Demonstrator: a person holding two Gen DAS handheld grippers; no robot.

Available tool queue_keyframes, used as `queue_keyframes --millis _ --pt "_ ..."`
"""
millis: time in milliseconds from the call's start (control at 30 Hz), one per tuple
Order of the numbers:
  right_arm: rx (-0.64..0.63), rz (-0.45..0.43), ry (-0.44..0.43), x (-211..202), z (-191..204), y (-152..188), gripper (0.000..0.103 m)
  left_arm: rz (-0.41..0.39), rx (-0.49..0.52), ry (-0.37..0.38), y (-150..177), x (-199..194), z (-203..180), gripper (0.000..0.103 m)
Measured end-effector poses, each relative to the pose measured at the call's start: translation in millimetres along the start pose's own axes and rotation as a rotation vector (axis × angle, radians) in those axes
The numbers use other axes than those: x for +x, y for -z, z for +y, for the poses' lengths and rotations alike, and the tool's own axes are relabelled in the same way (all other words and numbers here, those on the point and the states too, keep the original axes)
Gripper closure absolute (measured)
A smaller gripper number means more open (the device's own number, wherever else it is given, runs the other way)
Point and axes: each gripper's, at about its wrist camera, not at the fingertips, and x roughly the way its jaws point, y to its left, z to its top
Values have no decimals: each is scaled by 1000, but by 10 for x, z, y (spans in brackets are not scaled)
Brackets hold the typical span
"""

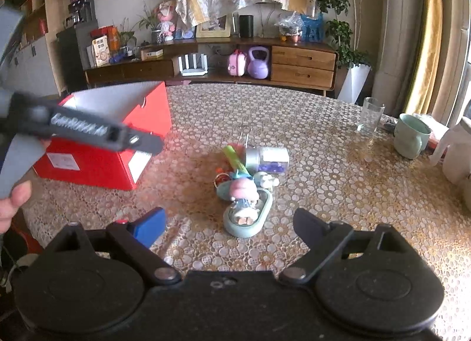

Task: Organize rigid objects
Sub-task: 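Withdraw both tools from the box toward the remaining items, then grasp the clear silver-capped jar with the left tool while the right tool grasps the pink round case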

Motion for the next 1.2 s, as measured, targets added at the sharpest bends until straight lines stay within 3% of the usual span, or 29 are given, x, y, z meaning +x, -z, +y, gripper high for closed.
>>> queue_keyframes --millis 100,200,333,467,833,1200 --pt "-21 7 12 118 -33 22 13 0 -20 28 -65 168 -53 15" --pt "-23 16 7 237 -71 32 13 -10 -37 25 -126 333 -95 0" --pt "-48 36 2 403 -104 51 19 17 -27 21 -209 548 -192 0" --pt "-38 53 -19 558 -171 52 22 65 11 68 -309 771 -306 0" --pt "-67 67 -56 845 -187 16 27 88 163 132 -455 1359 -586 0" --pt "-103 81 -73 1004 -158 -9 36 108 275 122 -452 1710 -726 1"
